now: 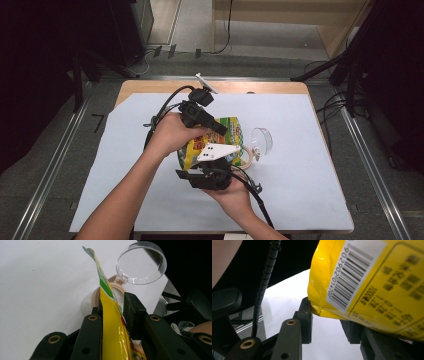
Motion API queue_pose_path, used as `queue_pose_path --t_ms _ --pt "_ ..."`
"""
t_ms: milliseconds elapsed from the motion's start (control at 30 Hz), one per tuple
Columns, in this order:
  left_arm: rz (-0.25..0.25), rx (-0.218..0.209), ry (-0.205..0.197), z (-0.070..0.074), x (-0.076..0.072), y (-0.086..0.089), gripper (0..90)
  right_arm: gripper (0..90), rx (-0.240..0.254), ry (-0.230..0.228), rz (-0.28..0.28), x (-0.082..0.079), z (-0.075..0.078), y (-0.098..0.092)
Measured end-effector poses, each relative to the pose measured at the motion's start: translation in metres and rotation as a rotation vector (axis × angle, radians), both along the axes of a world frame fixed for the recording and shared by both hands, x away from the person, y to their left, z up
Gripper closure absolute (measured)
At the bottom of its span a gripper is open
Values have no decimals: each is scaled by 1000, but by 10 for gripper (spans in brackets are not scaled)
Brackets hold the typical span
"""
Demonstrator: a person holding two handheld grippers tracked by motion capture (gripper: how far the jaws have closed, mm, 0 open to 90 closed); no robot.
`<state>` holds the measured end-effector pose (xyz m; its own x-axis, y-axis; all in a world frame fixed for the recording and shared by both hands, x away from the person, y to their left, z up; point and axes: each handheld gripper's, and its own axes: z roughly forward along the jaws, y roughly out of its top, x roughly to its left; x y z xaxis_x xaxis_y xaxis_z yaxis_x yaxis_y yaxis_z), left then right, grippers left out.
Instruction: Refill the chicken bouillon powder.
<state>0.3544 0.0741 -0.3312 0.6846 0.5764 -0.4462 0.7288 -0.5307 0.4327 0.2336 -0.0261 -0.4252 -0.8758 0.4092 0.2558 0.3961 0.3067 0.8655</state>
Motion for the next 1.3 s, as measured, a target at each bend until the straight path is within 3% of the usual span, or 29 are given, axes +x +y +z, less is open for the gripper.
queue_pose_path --t_ms 633,1300 --pt "-1 -1 -14 0 -1 1 767 655 -17 -11 -4 1 -2 1" --pt "2 1 -13 2 -2 -3 764 658 -6 17 -13 1 2 0"
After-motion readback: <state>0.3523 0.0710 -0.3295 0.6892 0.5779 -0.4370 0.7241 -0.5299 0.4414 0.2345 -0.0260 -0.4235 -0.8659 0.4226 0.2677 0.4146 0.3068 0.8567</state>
